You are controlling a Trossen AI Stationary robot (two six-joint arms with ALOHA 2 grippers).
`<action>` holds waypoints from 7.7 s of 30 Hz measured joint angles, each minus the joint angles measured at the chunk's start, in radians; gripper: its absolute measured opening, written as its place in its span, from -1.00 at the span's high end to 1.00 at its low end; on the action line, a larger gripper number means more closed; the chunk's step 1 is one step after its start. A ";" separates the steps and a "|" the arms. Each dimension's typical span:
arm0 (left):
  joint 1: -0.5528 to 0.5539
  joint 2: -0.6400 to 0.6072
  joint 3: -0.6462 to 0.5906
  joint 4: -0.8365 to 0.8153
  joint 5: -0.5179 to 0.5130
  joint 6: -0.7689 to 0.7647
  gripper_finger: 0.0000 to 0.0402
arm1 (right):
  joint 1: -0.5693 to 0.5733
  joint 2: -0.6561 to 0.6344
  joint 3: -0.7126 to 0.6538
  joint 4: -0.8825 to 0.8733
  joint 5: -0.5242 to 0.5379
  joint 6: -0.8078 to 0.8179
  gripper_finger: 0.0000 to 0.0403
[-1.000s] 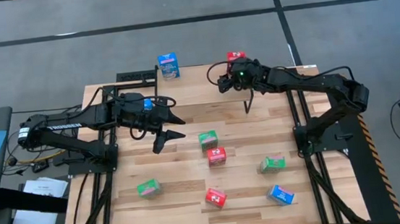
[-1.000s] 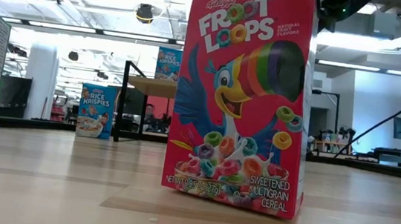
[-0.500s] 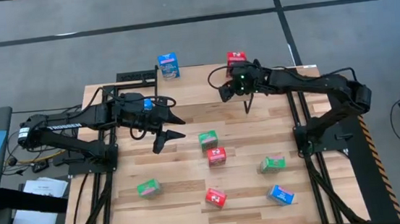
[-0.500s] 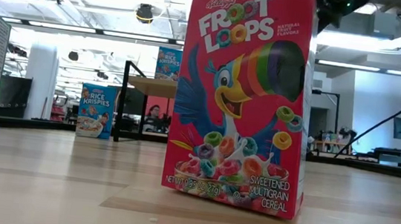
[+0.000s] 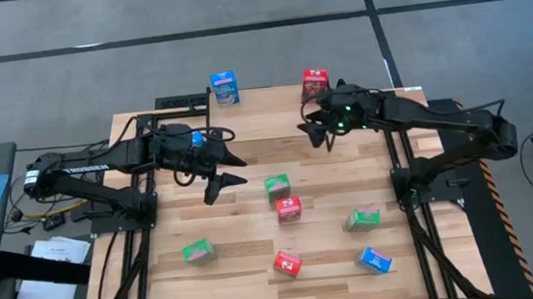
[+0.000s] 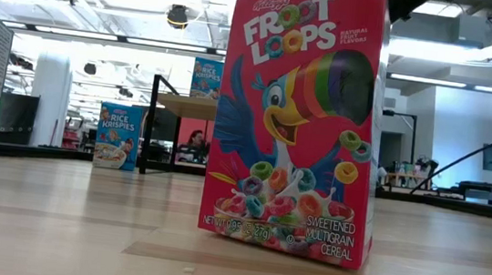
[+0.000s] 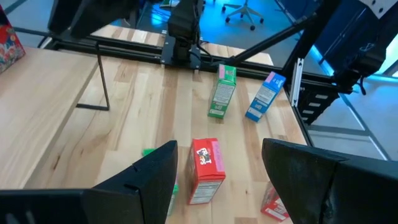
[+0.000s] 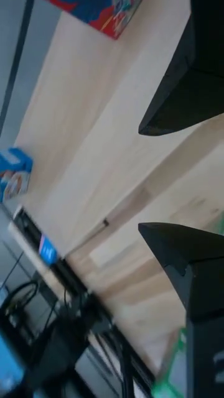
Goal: Stack cereal on shelf
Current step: Put the top green cereal box on the shelf
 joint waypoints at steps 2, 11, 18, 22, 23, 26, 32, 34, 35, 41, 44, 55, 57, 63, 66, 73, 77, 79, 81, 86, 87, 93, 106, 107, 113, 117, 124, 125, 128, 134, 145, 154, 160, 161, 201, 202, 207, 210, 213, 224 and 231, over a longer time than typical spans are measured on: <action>0.000 0.000 0.000 0.000 0.000 -0.004 -0.12 | 0.017 -0.018 0.000 -0.003 -0.002 -0.002 -0.32; 0.000 0.000 0.000 0.000 0.000 -0.006 -0.12 | 0.089 -0.068 0.000 -0.002 -0.005 -0.001 -0.32; 0.000 0.000 0.000 0.001 -0.117 -0.017 -0.12 | 0.145 -0.071 0.000 -0.002 -0.009 -0.001 -0.32; 0.000 0.000 0.000 0.001 -0.185 -0.006 -0.12 | 0.171 -0.068 0.000 -0.003 -0.009 -0.001 -0.32; 0.000 0.000 0.000 0.001 -0.189 0.007 -0.12 | 0.177 -0.068 0.000 -0.002 -0.009 -0.001 -0.32; 0.000 0.000 0.000 0.001 -0.173 0.046 -0.13 | 0.191 -0.068 0.000 -0.002 -0.009 -0.001 -0.32; 0.000 0.000 0.000 0.003 -0.094 0.085 -0.32 | 0.213 -0.068 0.000 -0.002 -0.008 0.000 -0.32; 0.000 0.000 0.000 0.006 -0.089 0.089 -0.41 | 0.220 -0.068 0.000 -0.002 -0.009 0.000 -0.32; 0.000 0.000 0.000 0.010 -0.090 0.089 -0.47 | 0.223 -0.068 0.000 -0.002 -0.009 0.000 -0.32; 0.000 0.000 0.000 0.061 -0.103 0.089 -0.74 | 0.247 -0.082 0.000 0.008 -0.076 0.026 -0.32; 0.000 0.000 0.000 0.108 -0.109 0.073 -0.83 | 0.253 -0.099 0.000 0.022 -0.147 0.062 -0.32; -0.059 0.000 0.000 0.132 -0.154 0.027 -0.87 | 0.343 -0.173 0.000 0.109 -0.207 0.069 -0.32; -0.078 0.000 0.000 0.132 -0.145 0.031 -0.87 | 0.366 -0.186 0.000 0.122 -0.207 0.056 -0.32; -0.120 0.043 0.000 0.158 -0.150 0.018 -0.87 | 0.421 -0.210 0.000 0.165 -0.207 0.002 -0.32; -0.121 0.086 0.000 0.159 -0.154 0.008 -0.87 | 0.439 -0.214 0.000 0.161 -0.207 -0.001 -0.32; -0.121 0.195 0.000 0.159 -0.165 0.006 -0.87 | 0.446 -0.214 0.000 0.163 -0.206 -0.002 -0.32; -0.121 0.251 0.000 0.160 -0.167 0.018 -0.87 | 0.446 -0.214 0.000 0.160 -0.206 -0.002 -0.32; -0.121 0.278 0.000 0.162 -0.171 0.020 -0.87 | 0.446 -0.214 0.000 0.162 -0.206 -0.002 -0.32; -0.121 0.306 0.000 0.162 -0.187 0.021 -0.87 | 0.446 -0.214 0.000 0.161 -0.206 -0.002 -0.32; -0.121 0.365 0.000 0.159 -0.239 0.020 -0.87 | 0.446 -0.214 0.000 0.160 -0.206 -0.002 -0.32; -0.121 0.376 0.000 0.159 -0.253 0.020 -0.87 | 0.446 -0.214 0.000 0.161 -0.206 -0.002 -0.32; -0.121 0.423 0.000 0.154 -0.313 0.019 -0.87 | 0.446 -0.214 0.000 0.151 -0.206 -0.002 -0.32; -0.121 0.447 0.000 0.124 -0.458 0.002 -0.85 | 0.446 -0.210 0.000 0.119 -0.205 -0.002 -0.32; -0.121 0.447 0.000 0.116 -0.458 0.002 -0.85 | 0.446 -0.207 0.000 0.119 -0.205 -0.002 -0.32; -0.121 0.471 0.002 0.113 -0.454 0.002 -0.84 | 0.446 -0.185 0.002 0.125 -0.205 -0.001 -0.32; -0.121 0.481 0.000 0.107 -0.451 -0.005 -0.84 | 0.447 -0.167 0.000 0.123 -0.205 -0.001 -0.32; -0.121 0.493 0.001 0.108 -0.444 -0.005 -0.83 | 0.447 -0.164 0.000 0.118 -0.205 -0.001 -0.32; -0.120 0.494 0.001 0.102 -0.443 -0.005 -0.83 | 0.447 -0.164 0.000 0.119 -0.205 -0.001 -0.32; -0.120 0.510 0.002 0.113 -0.444 -0.005 -0.83 | 0.447 -0.165 0.000 0.121 -0.205 -0.001 -0.32; -0.118 0.531 -0.001 0.100 -0.437 -0.005 -0.83 | 0.447 -0.165 0.000 0.120 -0.205 -0.001 -0.32; -0.112 0.544 0.000 0.114 -0.435 0.013 -0.83 | 0.447 -0.165 0.000 0.119 -0.205 -0.001 -0.32; -0.112 0.544 0.000 0.114 -0.425 0.014 -0.69 | 0.447 -0.165 0.000 0.118 -0.205 -0.001 -0.32; -0.111 0.544 0.000 0.113 -0.400 0.014 -0.41 | 0.446 -0.165 0.000 0.118 -0.205 -0.001 -0.32; -0.111 0.544 0.000 0.113 -0.400 0.014 -0.38 | 0.446 -0.165 0.000 0.118 -0.205 -0.001 -0.32; -0.110 0.544 0.000 0.115 -0.356 0.059 0.07 | 0.446 -0.165 0.000 0.104 -0.205 -0.001 -0.32; -0.110 0.544 0.000 0.115 -0.356 0.060 0.07 | 0.447 -0.165 0.000 0.103 -0.205 -0.001 -0.32; -0.110 0.543 0.000 0.139 -0.352 0.082 0.06 | 0.446 -0.165 0.000 0.103 -0.205 -0.001 -0.32; -0.099 0.542 0.006 0.143 -0.312 0.082 0.05 | 0.446 -0.165 0.000 0.104 -0.205 -0.001 -0.32; -0.084 0.542 0.030 0.132 -0.268 0.082 0.08 | 0.446 -0.165 0.000 0.104 -0.205 -0.001 -0.32; -0.026 0.542 0.171 -0.009 -0.251 0.189 0.07 | 0.446 -0.165 0.000 0.103 -0.205 -0.001 -0.32; 0.041 0.542 0.339 -0.169 -0.253 0.298 0.07 | 0.447 -0.165 0.000 0.103 -0.205 -0.001 -0.32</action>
